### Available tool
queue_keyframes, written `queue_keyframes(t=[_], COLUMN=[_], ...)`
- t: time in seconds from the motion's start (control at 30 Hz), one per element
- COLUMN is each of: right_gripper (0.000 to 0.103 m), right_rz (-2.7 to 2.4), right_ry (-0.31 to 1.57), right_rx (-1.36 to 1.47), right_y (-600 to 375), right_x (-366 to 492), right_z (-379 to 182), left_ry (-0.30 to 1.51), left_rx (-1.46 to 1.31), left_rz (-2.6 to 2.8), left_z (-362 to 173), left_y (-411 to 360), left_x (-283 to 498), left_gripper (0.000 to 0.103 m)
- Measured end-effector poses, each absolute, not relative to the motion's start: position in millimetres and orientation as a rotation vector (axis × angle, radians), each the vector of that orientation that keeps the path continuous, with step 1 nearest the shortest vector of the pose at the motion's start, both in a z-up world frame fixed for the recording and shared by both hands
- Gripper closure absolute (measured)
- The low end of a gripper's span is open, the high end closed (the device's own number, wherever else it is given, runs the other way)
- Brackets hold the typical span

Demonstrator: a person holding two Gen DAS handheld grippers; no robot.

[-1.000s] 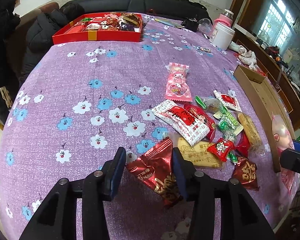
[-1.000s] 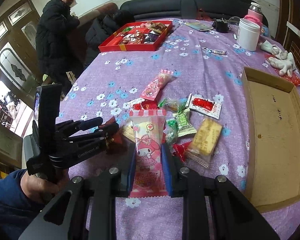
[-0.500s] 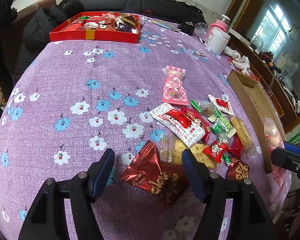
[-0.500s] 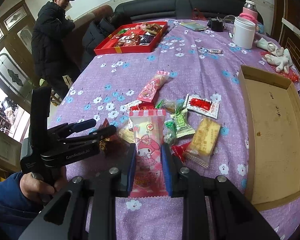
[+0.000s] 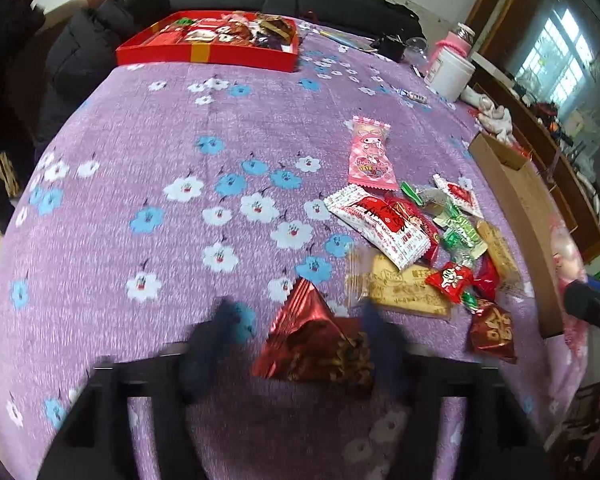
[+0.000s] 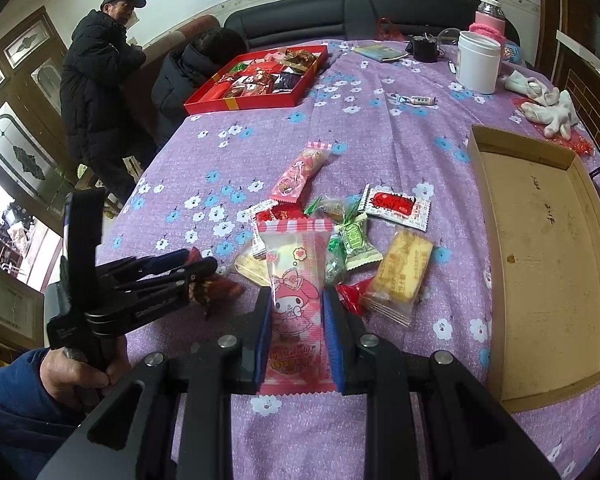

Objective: Organize snacks
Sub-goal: 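Carry both held snacks into the cardboard tray and open both grippers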

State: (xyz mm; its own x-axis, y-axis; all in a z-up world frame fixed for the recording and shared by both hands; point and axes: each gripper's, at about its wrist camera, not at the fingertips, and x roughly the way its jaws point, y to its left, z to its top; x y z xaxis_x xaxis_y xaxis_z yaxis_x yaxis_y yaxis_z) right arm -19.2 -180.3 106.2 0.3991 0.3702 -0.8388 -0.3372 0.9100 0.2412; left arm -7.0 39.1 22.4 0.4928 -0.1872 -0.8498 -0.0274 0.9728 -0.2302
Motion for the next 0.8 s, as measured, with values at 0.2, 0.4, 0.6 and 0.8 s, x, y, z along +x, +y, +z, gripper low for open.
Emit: queue_keyframes(t=[0.2, 0.4, 0.6, 0.8], right_gripper=[0.080, 0.080, 0.080, 0.080], right_rz=[0.452, 0.459, 0.450, 0.443], right_ry=[1.068, 1.063, 1.059, 1.061], right_rx=[0.040, 0.035, 0.042, 0.055], right_y=[-180.6, -182.3, -188.6, -191.7], right_x=[-21.2, -24.0, -25.4, -24.9], right_z=[107.3, 109.4, 109.9, 108.7], left_ry=[1.058, 1.078, 1.005, 0.984], left_rx=[-0.239, -0.125, 0.052, 0.054], left_rz=[-0.116, -0.135, -0.131, -0.160], left_z=[23.0, 14.3, 9.8, 17.6], left_y=[41.0, 20.5, -0.5, -5.5], left_x=[-18.9, -21.9, -29.0, -29.5], left_gripper=[0.020, 0.018, 0.045, 0.084])
